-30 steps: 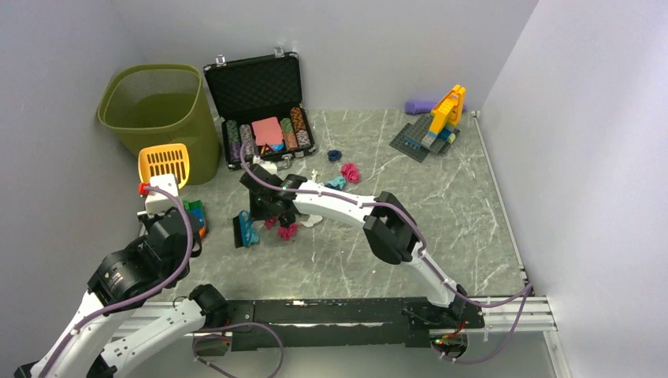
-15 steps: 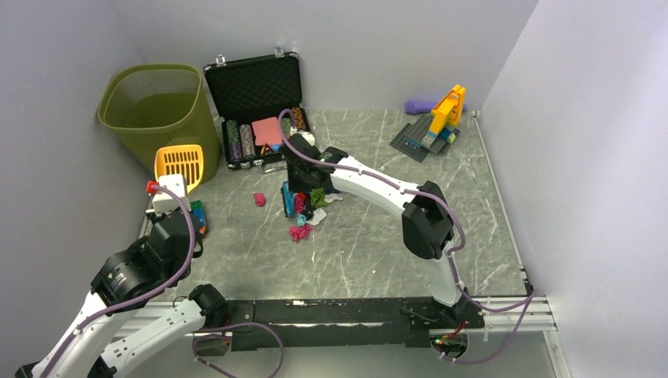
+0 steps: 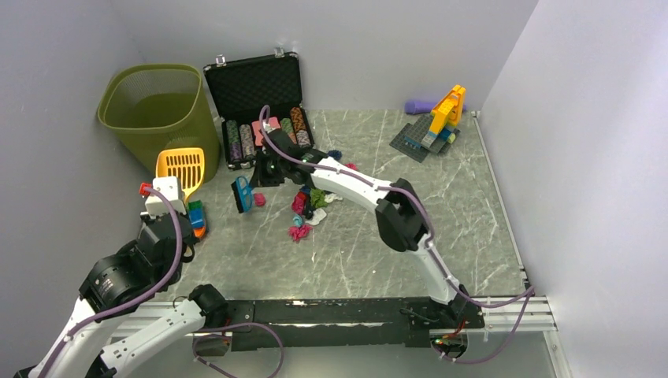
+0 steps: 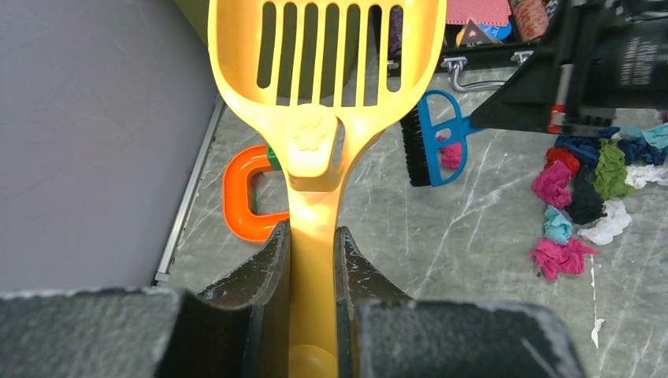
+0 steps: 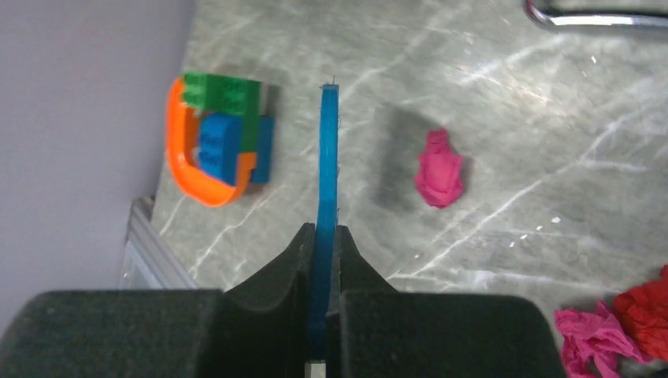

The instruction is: Sweep away the paper scraps from the table

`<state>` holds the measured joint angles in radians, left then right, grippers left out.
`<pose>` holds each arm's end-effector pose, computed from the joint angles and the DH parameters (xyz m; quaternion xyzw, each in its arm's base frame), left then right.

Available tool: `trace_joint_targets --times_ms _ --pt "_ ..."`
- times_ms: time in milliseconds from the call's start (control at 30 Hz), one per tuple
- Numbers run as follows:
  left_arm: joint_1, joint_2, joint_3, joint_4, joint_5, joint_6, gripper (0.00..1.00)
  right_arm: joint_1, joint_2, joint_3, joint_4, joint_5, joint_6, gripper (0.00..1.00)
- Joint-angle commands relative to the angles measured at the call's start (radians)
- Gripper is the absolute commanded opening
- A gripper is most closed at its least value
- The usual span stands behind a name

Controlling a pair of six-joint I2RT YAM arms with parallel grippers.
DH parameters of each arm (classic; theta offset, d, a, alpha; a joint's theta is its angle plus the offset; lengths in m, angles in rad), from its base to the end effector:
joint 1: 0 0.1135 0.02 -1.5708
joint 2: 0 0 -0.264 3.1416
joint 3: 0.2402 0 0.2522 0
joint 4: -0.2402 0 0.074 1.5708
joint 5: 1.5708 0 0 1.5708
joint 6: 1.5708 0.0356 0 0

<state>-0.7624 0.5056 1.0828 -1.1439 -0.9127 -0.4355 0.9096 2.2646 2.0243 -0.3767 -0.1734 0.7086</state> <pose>0.0501 -0.0089 0.3739 -0.0812 0.8109 0.0755 0.5746 0.3206 0.4221 0.2533 -0.1283 0.8766 0.3840 0.2599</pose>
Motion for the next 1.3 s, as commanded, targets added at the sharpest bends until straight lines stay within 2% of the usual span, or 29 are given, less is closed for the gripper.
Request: trace_joint_targets --times_ms 0,200,433,600,800,900,1100,1167,1267 --pt "0.004 0.016 0.025 -0.037 0.015 -0.035 0.0 -0.016 0.102 0.126 -0.146 0.084 0.118 0.0" --pt "0.004 0.049 0.002 -0.002 0.086 -0.054 0.0 -0.074 0.0 -0.003 -0.303 0.285 0.116 0.0" --pt "0.003 0.113 -0.036 0.068 0.199 -0.082 0.0 -0.151 -0.175 -0.112 -0.438 0.428 -0.079 0.0" --pt "0.003 0.18 -0.069 0.105 0.304 -0.115 0.0 -0.201 -0.327 -0.166 -0.342 0.25 -0.297 0.0" --pt "0.003 0.228 -0.099 0.123 0.48 -0.151 0.0 -0.318 -0.477 -0.232 -0.308 0.211 -0.34 0.0" --pt "0.004 0.263 -0.095 0.063 0.499 -0.215 0.0 -0.337 -0.498 -0.265 -0.305 0.029 -0.399 0.0" --pt "0.004 0.22 -0.087 0.006 0.426 -0.299 0.0 -0.281 -0.455 -0.318 -0.359 -0.426 -0.477 0.0" --pt "0.003 0.208 -0.08 -0.005 0.404 -0.318 0.0 -0.225 -0.457 -0.345 -0.353 -0.474 -0.496 0.0" --pt "0.004 0.213 -0.061 -0.045 0.365 -0.332 0.0 -0.118 -0.434 -0.333 -0.38 -0.451 -0.535 0.0"
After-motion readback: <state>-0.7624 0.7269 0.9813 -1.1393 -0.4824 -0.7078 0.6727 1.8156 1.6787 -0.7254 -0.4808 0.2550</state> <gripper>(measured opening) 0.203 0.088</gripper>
